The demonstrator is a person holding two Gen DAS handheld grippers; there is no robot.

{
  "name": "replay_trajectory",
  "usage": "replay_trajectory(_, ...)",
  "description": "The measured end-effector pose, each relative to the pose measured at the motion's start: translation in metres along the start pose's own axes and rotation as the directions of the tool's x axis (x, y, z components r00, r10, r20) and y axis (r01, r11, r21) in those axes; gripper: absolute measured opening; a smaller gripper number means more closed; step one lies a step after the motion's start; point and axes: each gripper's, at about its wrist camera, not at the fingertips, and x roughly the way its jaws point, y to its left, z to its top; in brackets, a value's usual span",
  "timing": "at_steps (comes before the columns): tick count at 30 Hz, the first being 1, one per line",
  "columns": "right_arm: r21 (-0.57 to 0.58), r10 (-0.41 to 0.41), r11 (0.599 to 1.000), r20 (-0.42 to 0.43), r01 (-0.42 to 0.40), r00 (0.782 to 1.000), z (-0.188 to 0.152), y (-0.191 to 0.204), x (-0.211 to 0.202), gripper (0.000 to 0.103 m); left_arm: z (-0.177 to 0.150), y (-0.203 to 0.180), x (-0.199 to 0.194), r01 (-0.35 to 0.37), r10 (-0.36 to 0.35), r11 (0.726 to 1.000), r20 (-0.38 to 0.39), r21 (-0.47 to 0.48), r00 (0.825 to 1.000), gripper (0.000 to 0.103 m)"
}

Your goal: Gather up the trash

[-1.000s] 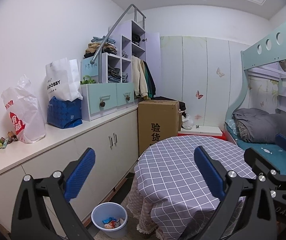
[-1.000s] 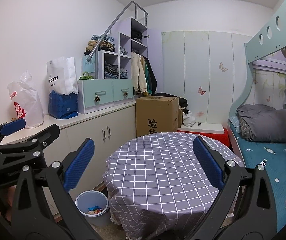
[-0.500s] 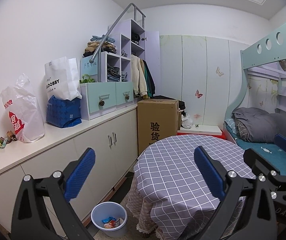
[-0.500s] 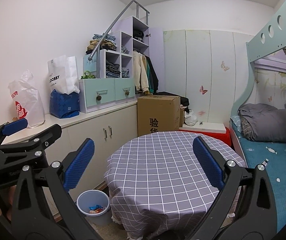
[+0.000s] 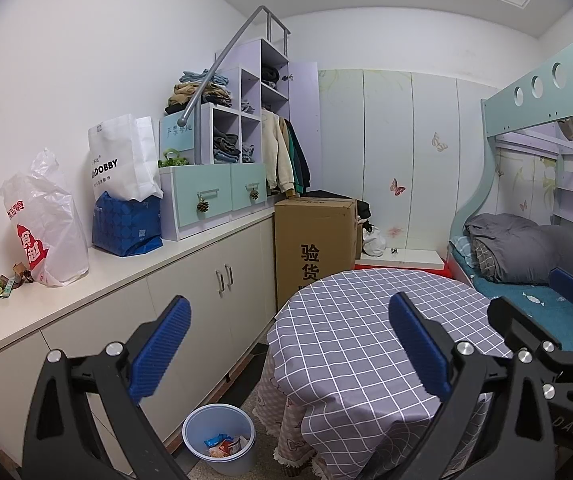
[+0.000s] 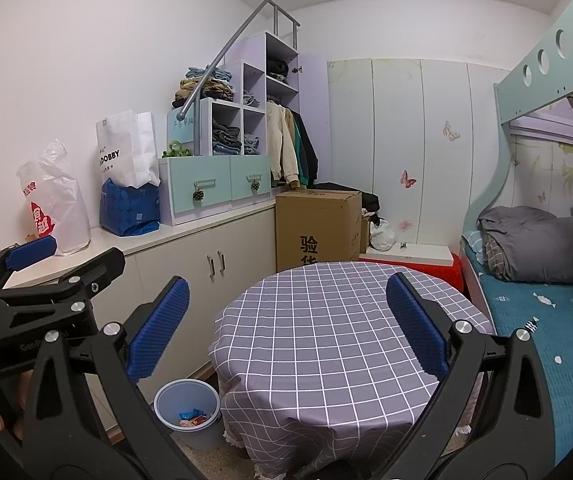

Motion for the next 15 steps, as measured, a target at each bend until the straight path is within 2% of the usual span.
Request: replay_trajectory(15, 0.001, -0.001, 1.000, -0.001, 0.001, 1.000, 0.0003, 0.0019, 0.0006, 0.097, -0.0036, 0.0015, 0.0025, 0.002, -0.002, 1.000, -0.005, 0.010, 1.000, 0.097)
